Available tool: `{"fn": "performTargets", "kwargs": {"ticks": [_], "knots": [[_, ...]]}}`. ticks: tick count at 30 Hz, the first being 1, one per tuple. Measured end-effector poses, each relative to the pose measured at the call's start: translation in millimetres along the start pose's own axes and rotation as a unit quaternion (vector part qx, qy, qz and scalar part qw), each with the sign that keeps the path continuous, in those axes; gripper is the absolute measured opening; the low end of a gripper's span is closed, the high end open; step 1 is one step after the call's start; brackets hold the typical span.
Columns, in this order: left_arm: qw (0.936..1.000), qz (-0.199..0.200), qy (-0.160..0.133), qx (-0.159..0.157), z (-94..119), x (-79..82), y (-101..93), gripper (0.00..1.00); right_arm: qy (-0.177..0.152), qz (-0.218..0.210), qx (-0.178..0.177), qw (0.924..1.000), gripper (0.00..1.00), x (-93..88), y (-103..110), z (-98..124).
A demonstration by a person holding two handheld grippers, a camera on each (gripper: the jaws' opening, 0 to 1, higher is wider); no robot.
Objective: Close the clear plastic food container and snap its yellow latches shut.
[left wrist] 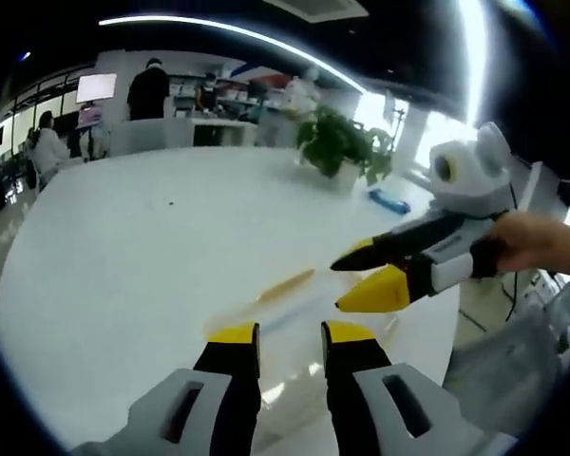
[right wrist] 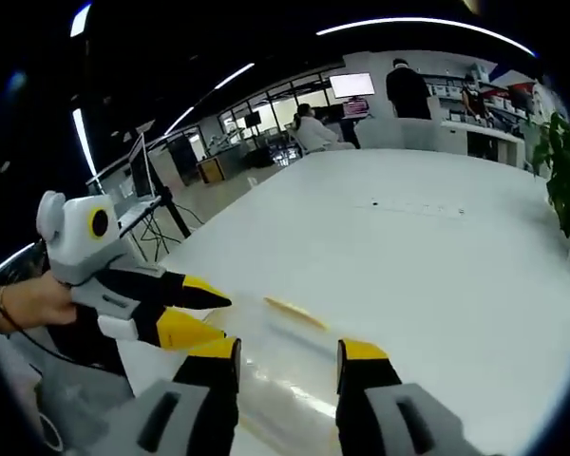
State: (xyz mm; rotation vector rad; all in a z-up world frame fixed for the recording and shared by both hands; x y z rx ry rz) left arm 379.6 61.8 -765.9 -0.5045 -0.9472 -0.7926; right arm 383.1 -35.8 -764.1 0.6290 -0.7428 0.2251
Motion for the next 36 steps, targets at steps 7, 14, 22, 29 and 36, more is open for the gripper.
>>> {"fn": "performTargets", "kwargs": {"ticks": [7,14,22,29,36], "knots": [[0.9999,-0.005,0.004,-0.013,-3.6,0.1,-8.1,0.25,0.012,0.019,0.010,0.9997,0.38,3.5,3.7,-7.1],[0.9994,-0.014,0.009,-0.032,-2.1,-1.7,-16.9,0.25,0.012,0.020,0.006,0.9997,0.35,9.0,2.1,-10.9],[0.9984,-0.027,0.012,-0.048,2.3,-3.7,-28.0,0.26,0.015,0.010,0.009,0.9998,0.35,8.9,5.3,-9.8],[0.9994,-0.024,-0.001,-0.026,4.6,-0.6,-23.4,0.25,0.022,0.002,0.002,0.9998,0.35,2.0,4.9,-7.9],[0.9994,-0.025,0.006,-0.023,0.5,-0.4,-17.1,0.26,0.025,-0.011,0.010,0.9996,0.32,-3.7,8.4,-8.2]]}}
Point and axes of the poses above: the point that each gripper's makers call its tool centre point, and the gripper's own axes: z roughly backward along the fingers, y roughly to its left, x roughly out of its top, the point moved 4 cm from there along z, roughly backward along the fingers, and after that the axes turned 13 degrees about -z, right-handed, at the moved point
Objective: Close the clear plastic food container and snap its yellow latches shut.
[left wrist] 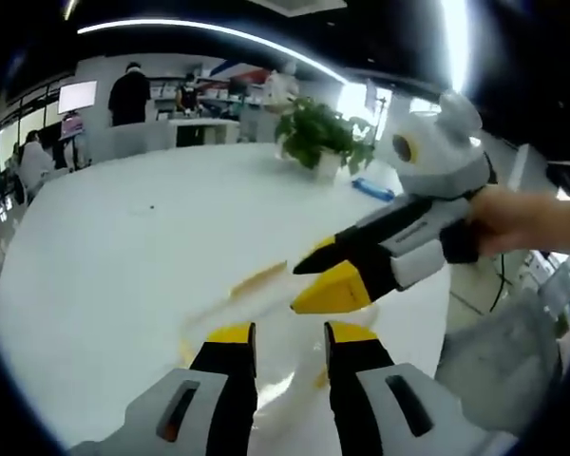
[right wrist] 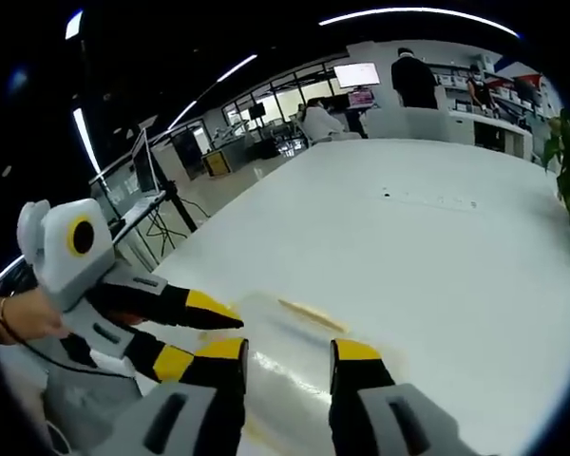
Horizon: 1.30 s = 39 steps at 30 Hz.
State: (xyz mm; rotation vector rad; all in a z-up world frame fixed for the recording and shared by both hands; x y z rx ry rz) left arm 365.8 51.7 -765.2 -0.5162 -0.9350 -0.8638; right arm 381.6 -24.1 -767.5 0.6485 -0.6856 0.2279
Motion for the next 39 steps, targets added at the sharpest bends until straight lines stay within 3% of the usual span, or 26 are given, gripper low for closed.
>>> {"fn": "performTargets", "kwargs": {"ticks": [15,17,20,22,30,34,39], "knots": [[0.9984,-0.034,0.030,-0.033,2.4,-10.5,-18.1,0.31,0.000,0.026,0.010,0.9996,0.33,15.8,6.3,-11.9],[0.9976,-0.050,0.035,-0.034,3.9,-11.7,-19.5,0.31,0.001,0.028,0.010,0.9996,0.33,17.4,5.2,-12.6],[0.9929,-0.108,0.044,-0.025,6.2,-12.7,-17.1,0.35,0.005,0.036,0.010,0.9993,0.34,19.4,3.3,-13.6],[0.9922,-0.112,0.045,-0.033,6.7,-12.8,-20.7,0.37,0.009,0.042,0.011,0.9990,0.35,20.4,1.5,-14.5],[0.9855,-0.155,0.046,-0.049,1.8,-13.9,-24.0,0.40,0.063,0.107,0.050,0.9910,0.37,20.8,-7.4,-24.0],[0.9830,-0.169,0.041,-0.057,-1.2,-13.7,-25.7,0.41,0.077,0.096,0.088,0.9886,0.39,26.5,-8.2,-29.0],[0.9791,-0.191,0.048,-0.051,-6.1,-15.3,-23.9,0.40,0.148,0.168,0.100,0.9696,0.39,21.2,-14.0,-34.9]]}}
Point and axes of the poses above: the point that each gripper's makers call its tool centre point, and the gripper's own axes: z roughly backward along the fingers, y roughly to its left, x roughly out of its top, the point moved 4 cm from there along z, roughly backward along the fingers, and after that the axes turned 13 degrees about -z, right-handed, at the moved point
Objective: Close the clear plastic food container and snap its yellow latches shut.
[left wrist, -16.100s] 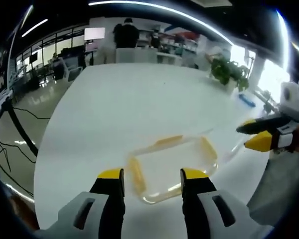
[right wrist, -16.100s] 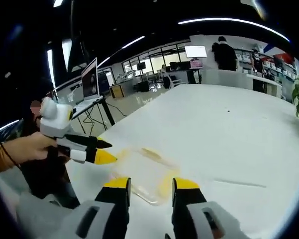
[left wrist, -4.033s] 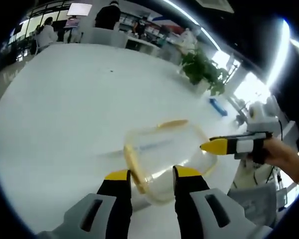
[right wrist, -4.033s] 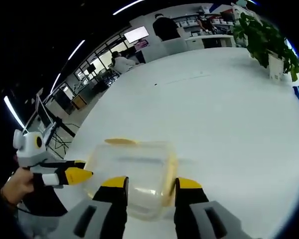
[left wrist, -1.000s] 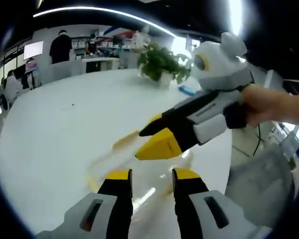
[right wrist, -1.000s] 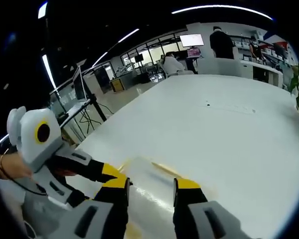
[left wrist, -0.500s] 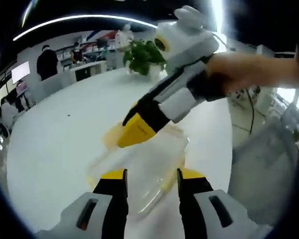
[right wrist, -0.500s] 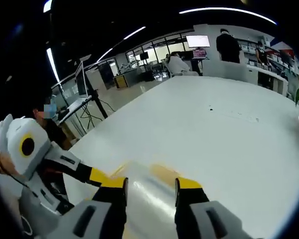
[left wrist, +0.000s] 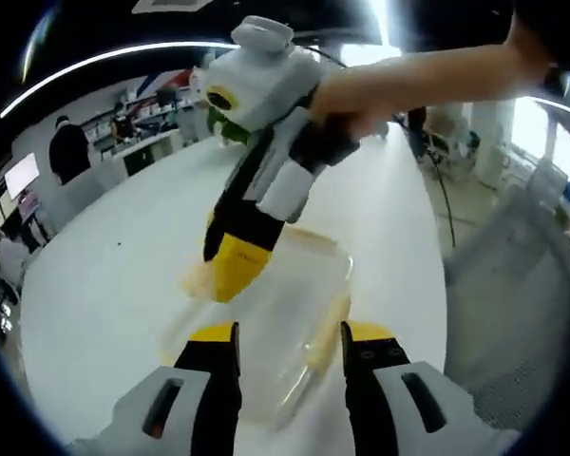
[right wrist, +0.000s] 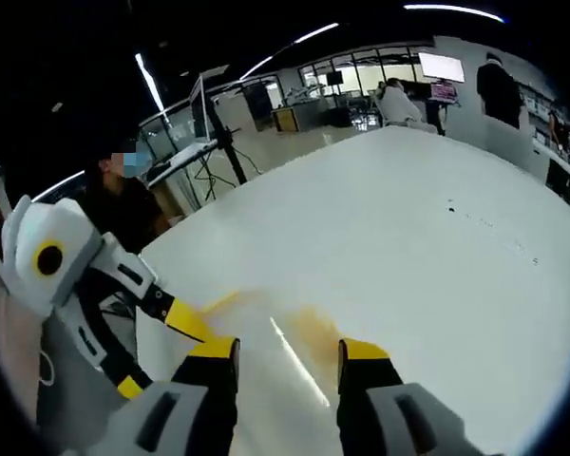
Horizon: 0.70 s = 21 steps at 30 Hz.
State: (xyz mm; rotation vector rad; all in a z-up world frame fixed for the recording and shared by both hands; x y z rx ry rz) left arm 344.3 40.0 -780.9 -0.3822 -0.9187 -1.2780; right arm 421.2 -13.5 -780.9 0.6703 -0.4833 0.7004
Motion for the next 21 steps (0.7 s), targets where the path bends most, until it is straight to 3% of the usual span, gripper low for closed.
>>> {"fn": "performTargets", "kwargs": {"ticks": [3,5,6,7,13,18,21], "knots": [[0.9999,-0.007,0.006,-0.003,-2.3,-2.4,-0.1,0.40,0.021,0.018,0.007,0.9996,0.39,-1.3,0.6,-4.9],[0.9999,-0.012,0.002,-0.004,-2.7,-0.7,-0.1,0.40,0.053,0.027,0.003,0.9983,0.39,-6.9,-2.2,-8.4],[0.9999,-0.015,0.000,-0.007,-3.2,-0.3,-0.5,0.40,0.046,0.039,0.004,0.9982,0.40,-3.7,-3.0,-9.9],[0.9997,-0.023,-0.006,-0.009,-4.0,1.1,-0.6,0.41,0.052,0.024,0.016,0.9982,0.39,-4.6,1.6,-12.7],[0.9979,-0.061,0.001,-0.020,-5.3,-0.6,-2.1,0.41,0.086,0.029,0.039,0.9951,0.37,-1.4,-1.2,-13.7],[0.9972,-0.070,-0.001,-0.026,-5.2,-1.5,-3.4,0.42,0.098,0.042,0.054,0.9929,0.35,-1.5,-0.3,-14.4],[0.9947,-0.101,0.009,-0.020,-6.8,-2.5,-4.5,0.40,0.100,0.050,0.059,0.9920,0.35,-1.2,-0.1,-13.8]]}}
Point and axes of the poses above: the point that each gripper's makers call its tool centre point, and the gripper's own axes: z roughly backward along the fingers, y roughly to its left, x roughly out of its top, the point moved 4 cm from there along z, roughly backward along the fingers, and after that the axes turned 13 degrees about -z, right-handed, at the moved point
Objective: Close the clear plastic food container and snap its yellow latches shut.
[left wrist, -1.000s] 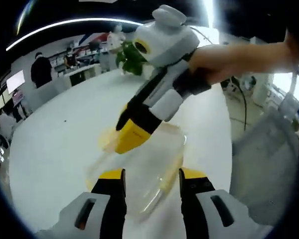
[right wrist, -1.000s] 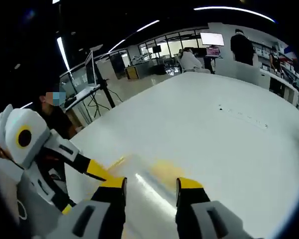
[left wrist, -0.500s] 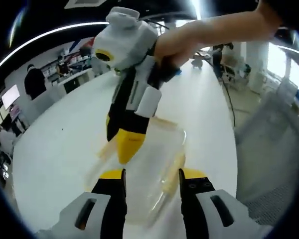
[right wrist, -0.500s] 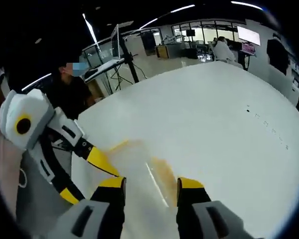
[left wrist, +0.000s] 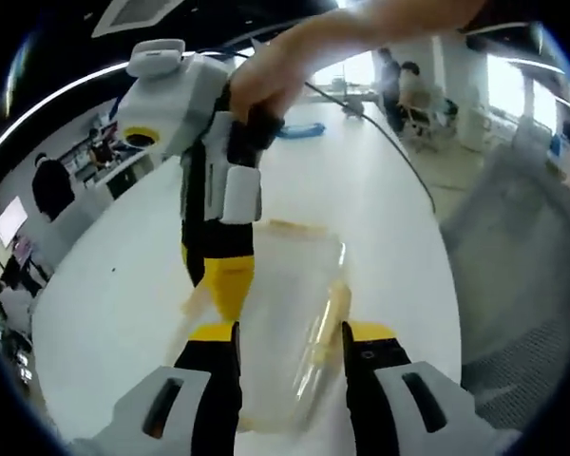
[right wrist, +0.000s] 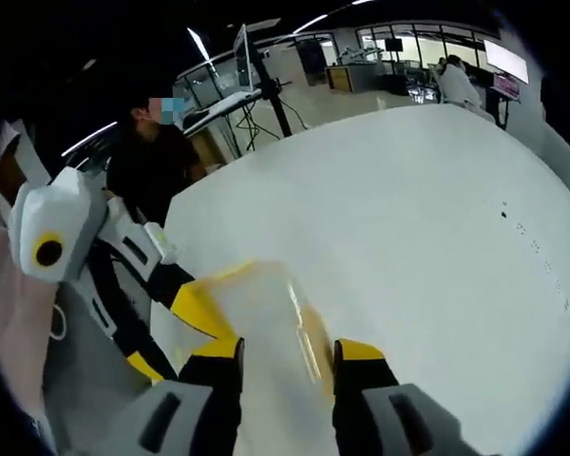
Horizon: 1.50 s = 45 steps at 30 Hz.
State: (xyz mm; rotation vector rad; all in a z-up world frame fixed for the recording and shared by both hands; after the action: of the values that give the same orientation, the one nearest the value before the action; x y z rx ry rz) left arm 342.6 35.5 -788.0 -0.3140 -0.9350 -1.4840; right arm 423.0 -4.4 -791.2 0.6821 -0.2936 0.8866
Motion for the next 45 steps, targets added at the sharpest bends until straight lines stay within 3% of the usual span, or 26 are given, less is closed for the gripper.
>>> {"fn": "performTargets", "kwargs": {"ticks": [4,14,22,28,37,41,45], "knots": [[0.9992,-0.039,0.005,0.009,-2.6,-0.9,-3.5,0.41,0.010,0.020,0.012,0.9997,0.34,0.1,0.1,0.3],[0.9996,-0.025,0.015,-0.002,-4.9,2.8,-3.1,0.37,0.098,0.040,0.035,0.9938,0.31,3.1,0.7,-3.9],[0.9996,-0.021,0.020,-0.006,-4.9,2.4,-1.8,0.36,0.114,0.028,0.053,0.9917,0.31,3.6,-1.9,-5.1],[0.9994,-0.022,0.025,-0.009,-5.5,2.7,-1.3,0.36,0.153,0.018,0.058,0.9864,0.30,6.5,-2.7,-8.0],[0.9994,-0.021,0.027,-0.007,-5.6,2.5,-1.4,0.35,0.156,0.003,0.071,0.9852,0.29,4.8,-3.0,-8.4],[0.9993,-0.026,0.027,-0.005,-4.3,4.0,-3.9,0.35,0.178,-0.003,0.091,0.9799,0.28,8.0,-3.9,-12.3],[0.9993,-0.023,0.028,-0.005,-5.4,3.2,-3.4,0.35,0.187,0.005,0.086,0.9786,0.28,7.4,-1.3,-10.9]]}}
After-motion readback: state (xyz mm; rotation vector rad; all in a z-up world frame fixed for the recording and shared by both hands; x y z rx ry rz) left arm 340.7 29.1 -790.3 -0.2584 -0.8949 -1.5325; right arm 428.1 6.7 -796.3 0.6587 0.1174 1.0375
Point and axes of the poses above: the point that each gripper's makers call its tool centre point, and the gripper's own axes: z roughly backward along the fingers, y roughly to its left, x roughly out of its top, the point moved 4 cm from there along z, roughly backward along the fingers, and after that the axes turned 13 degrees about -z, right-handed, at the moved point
